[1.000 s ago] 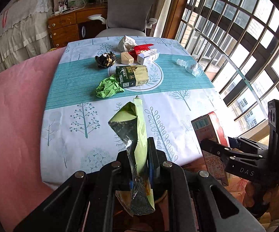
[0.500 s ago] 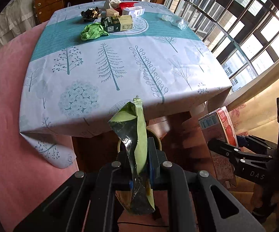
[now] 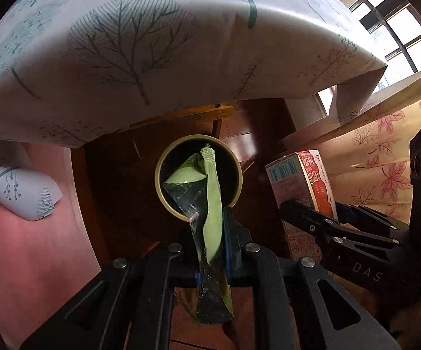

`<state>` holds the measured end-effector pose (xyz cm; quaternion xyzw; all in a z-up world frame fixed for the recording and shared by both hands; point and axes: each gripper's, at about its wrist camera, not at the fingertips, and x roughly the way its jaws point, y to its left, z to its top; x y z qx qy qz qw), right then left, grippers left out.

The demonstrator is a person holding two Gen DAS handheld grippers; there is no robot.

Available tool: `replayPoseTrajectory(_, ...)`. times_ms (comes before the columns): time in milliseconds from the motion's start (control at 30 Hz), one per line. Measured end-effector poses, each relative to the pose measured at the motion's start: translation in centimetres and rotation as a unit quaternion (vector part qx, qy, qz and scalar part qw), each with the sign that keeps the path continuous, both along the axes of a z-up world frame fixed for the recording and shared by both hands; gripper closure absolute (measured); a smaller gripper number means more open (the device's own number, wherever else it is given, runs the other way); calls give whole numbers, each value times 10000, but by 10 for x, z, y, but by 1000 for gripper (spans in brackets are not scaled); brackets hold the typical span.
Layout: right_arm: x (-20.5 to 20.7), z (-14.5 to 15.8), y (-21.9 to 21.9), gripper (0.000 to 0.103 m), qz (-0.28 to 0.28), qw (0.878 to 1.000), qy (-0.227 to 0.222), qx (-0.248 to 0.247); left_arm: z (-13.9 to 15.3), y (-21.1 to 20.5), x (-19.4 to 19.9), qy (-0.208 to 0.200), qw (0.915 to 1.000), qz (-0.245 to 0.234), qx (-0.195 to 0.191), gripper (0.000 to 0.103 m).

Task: Collect trash
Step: 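Carry the green packet and milk carton in both grippers over the trash bin, then open both grippers over the bin to drop the packet and carton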

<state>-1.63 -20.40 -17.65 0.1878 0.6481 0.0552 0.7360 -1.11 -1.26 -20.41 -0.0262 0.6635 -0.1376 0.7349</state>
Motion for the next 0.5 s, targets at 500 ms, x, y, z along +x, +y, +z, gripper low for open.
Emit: replayPoseTrajectory(500,41,-196,-35,48,-505,9980,378,8,-188,-30,31,172,9994,33,309,83)
